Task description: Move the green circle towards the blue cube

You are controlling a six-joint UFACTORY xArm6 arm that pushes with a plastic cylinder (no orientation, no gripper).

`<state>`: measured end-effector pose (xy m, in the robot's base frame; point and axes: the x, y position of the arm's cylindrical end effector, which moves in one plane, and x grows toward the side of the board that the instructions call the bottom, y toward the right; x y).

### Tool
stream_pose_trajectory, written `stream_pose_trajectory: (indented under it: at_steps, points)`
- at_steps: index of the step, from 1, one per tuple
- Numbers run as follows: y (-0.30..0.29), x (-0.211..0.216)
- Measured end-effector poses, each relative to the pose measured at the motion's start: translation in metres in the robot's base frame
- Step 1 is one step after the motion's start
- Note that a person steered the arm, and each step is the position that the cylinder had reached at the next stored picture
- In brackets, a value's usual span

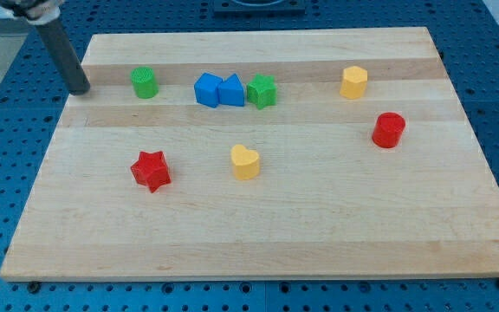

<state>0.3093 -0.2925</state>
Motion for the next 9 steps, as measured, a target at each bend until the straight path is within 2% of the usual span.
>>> stream_pose_trajectory:
  at_steps: [1,3,4,5,6,9]
  points:
    - [0.006,-0.021]
    - [0.045,0.033]
    - [0.043,0.029]
    - [0.022,0.001]
    - [0.034,-0.005]
    - [0.083,0.01]
